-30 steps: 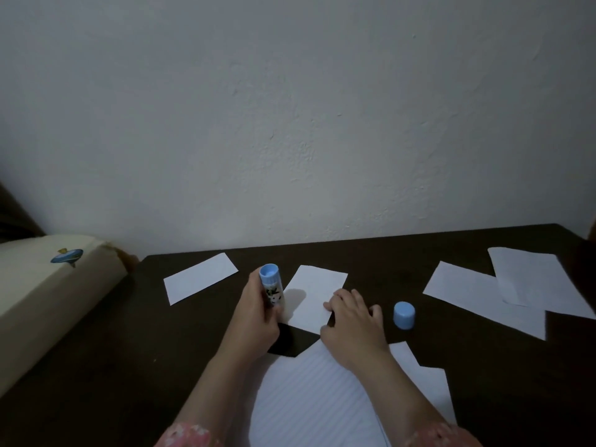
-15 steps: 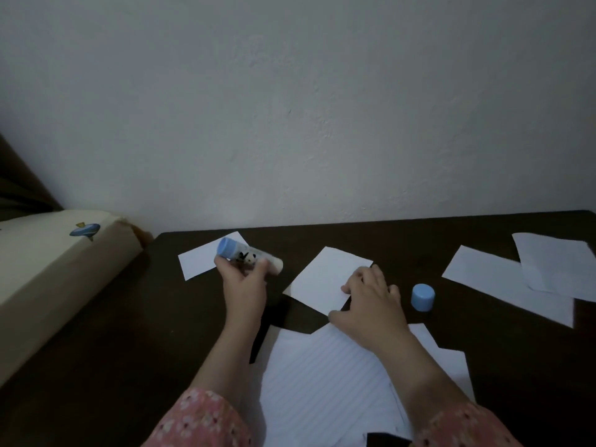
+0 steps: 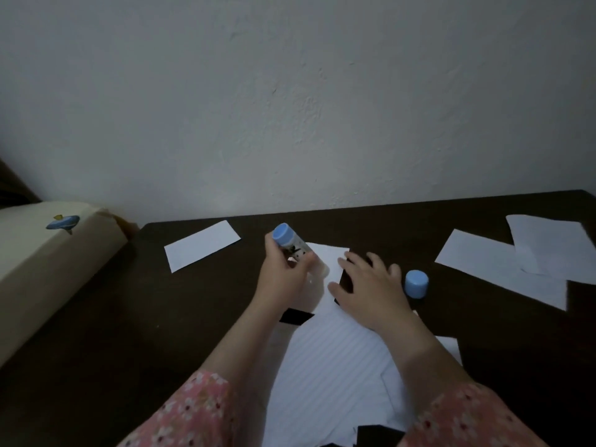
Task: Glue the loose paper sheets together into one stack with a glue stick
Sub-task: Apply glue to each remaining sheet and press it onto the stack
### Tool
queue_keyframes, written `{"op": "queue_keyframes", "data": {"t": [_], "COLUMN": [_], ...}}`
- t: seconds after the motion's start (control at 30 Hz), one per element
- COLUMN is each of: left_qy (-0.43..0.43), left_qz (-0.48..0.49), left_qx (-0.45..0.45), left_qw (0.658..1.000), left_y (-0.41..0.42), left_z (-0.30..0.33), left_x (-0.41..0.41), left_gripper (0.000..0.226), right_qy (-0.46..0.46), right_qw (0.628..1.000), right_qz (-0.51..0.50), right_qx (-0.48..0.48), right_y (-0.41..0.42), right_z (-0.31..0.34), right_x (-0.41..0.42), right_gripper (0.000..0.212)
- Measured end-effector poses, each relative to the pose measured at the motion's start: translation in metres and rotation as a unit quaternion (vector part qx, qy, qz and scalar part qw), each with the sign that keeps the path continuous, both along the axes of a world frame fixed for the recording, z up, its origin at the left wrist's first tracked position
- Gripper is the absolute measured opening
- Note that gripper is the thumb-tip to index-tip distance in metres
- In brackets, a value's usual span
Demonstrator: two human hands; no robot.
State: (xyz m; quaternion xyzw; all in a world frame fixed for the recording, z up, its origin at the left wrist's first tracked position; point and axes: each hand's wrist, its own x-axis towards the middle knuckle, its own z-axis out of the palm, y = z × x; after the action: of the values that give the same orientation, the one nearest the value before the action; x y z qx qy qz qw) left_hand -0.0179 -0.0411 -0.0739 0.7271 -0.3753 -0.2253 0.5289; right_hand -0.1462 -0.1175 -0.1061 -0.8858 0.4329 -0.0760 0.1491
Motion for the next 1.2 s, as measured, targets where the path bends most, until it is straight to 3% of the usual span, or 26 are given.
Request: {"op": "queue_keyframes", "data": {"t": [0.17,0.33,0.8,1.2], "left_qy": [-0.115,-0.194,-0.253,-0.235], "left_qz": [-0.033,-0.079,-0.1,-0.052], "left_qx": [-0.018,0.027,0.046,0.078], "left_qw": [0.993,0.977,0.961,0.967], "left_y": [-0.035,-0.059,-0.069,-0.064], "left_z": [0.021,0.016,0.003,0.003], "left_x": [0.001,-0.003,0.015,0.042], "left_gripper": [0.038,0.044,0.042,0.048], "right_qy": [-0.021,-0.047,-0.045,-0.038], "right_qw": [1.0,0.999,0.999,0.999], "right_qz": [-0.003,-0.003,-0.009,-0.005], "right_qx": [0.008,0.014,0.001,0.006], "right_y": [0.002,0.001,0.006,0.005], "right_z": [0.003,0.002,0.0,0.0], "right_x": [-0.001,-0.002,0.0,-0.001], "right_gripper": [0.061,0.058,0.06,0.06]}}
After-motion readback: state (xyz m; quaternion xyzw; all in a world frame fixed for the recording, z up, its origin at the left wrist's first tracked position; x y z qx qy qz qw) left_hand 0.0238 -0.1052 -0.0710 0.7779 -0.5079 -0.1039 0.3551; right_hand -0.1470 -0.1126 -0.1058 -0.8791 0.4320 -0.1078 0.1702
